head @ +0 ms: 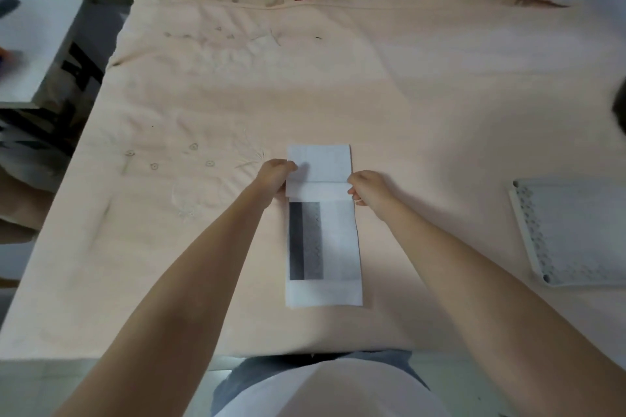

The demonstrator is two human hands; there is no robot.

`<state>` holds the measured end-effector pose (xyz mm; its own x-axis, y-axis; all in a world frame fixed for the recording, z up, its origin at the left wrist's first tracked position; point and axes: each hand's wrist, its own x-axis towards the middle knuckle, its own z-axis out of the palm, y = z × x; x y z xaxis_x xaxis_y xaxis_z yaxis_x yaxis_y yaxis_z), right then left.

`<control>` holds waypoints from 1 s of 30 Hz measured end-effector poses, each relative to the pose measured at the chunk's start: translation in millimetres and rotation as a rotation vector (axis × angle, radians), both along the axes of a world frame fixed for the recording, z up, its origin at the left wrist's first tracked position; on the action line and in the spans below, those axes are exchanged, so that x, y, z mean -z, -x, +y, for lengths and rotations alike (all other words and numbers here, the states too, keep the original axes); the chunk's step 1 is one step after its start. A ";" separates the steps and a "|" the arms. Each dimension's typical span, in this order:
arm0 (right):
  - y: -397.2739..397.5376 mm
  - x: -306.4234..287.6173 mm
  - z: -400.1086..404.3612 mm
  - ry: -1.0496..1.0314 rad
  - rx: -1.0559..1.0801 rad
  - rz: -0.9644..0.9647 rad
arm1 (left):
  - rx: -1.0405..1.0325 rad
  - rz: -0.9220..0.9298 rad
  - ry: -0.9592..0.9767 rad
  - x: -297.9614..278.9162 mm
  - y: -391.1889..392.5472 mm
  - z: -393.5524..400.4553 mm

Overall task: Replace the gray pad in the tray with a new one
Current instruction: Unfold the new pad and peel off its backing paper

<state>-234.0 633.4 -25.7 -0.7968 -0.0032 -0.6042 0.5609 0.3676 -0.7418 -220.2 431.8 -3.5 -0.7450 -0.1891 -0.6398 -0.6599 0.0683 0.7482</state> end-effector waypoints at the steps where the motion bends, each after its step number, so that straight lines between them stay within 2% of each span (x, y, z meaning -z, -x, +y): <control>1: 0.6 3.3 0.2 -0.017 -0.015 0.019 | 0.005 0.017 0.030 3.4 0.5 -0.9; 6: 6.5 16.6 7.0 -0.082 0.077 0.122 | -0.008 0.120 0.428 12.9 -2.5 1.3; 11: 11.3 19.5 3.1 -0.058 0.072 0.106 | 0.122 0.026 0.419 23.2 -6.2 5.2; 15: 13.5 17.8 -3.9 -0.121 0.017 0.103 | 0.131 0.012 0.407 22.8 -4.8 11.8; 17: 14.3 17.5 -5.6 -0.145 0.013 0.111 | 0.085 0.014 0.360 21.4 -2.9 14.4; 21: 17.7 18.9 -8.8 -0.107 0.094 0.088 | -0.067 0.011 0.084 13.6 0.3 19.5; 24: 21.2 9.3 -11.4 -0.050 0.136 0.063 | -0.136 0.050 0.005 8.7 2.7 18.8; 30: 39.4 -24.6 -17.1 0.136 0.168 -0.143 | -0.259 0.121 -0.157 -7.8 23.2 6.9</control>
